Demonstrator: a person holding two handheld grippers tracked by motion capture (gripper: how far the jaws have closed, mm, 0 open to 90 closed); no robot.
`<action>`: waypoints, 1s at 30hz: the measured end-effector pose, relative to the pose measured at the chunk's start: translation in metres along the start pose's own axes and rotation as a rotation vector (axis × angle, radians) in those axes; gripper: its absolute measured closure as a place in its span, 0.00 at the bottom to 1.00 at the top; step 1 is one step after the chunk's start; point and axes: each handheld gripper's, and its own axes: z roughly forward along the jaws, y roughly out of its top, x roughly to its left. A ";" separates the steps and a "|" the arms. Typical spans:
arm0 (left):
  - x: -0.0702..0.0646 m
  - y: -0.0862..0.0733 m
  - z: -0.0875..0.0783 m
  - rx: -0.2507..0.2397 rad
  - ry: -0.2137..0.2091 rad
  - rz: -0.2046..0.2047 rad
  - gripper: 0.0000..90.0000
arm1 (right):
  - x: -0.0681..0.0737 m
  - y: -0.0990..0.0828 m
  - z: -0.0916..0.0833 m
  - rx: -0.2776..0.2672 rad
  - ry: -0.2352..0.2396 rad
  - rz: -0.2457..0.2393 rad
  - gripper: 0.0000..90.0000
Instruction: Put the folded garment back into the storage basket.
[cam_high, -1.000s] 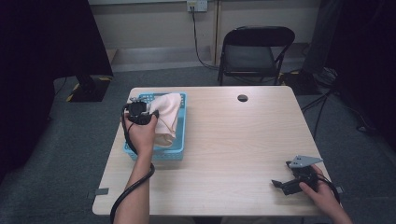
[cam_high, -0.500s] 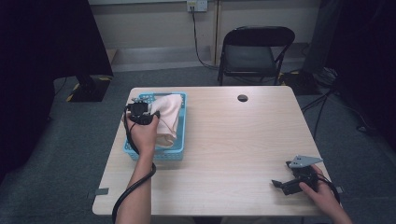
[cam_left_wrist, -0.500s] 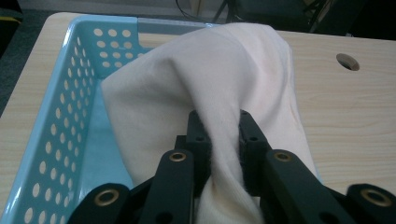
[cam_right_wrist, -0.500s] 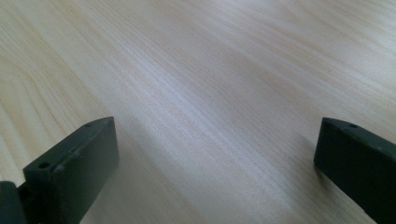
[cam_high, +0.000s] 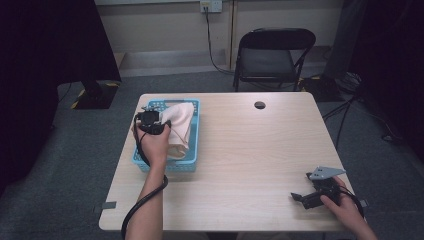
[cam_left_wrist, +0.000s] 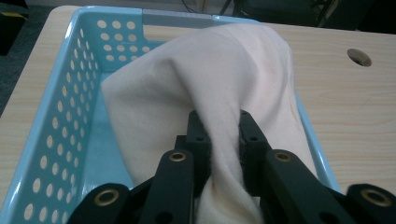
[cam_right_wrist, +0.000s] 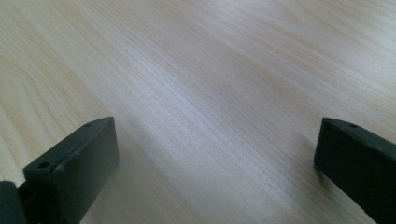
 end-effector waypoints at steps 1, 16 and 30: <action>0.000 -0.001 0.000 -0.003 0.001 -0.004 0.88 | 0.000 0.000 0.000 0.000 0.000 0.000 0.00; 0.000 -0.004 0.006 0.006 0.013 -0.001 0.88 | 0.000 0.000 0.000 0.000 0.000 0.000 0.00; 0.002 -0.008 0.012 0.022 0.013 0.000 0.88 | 0.000 0.000 0.000 0.000 0.000 0.000 0.00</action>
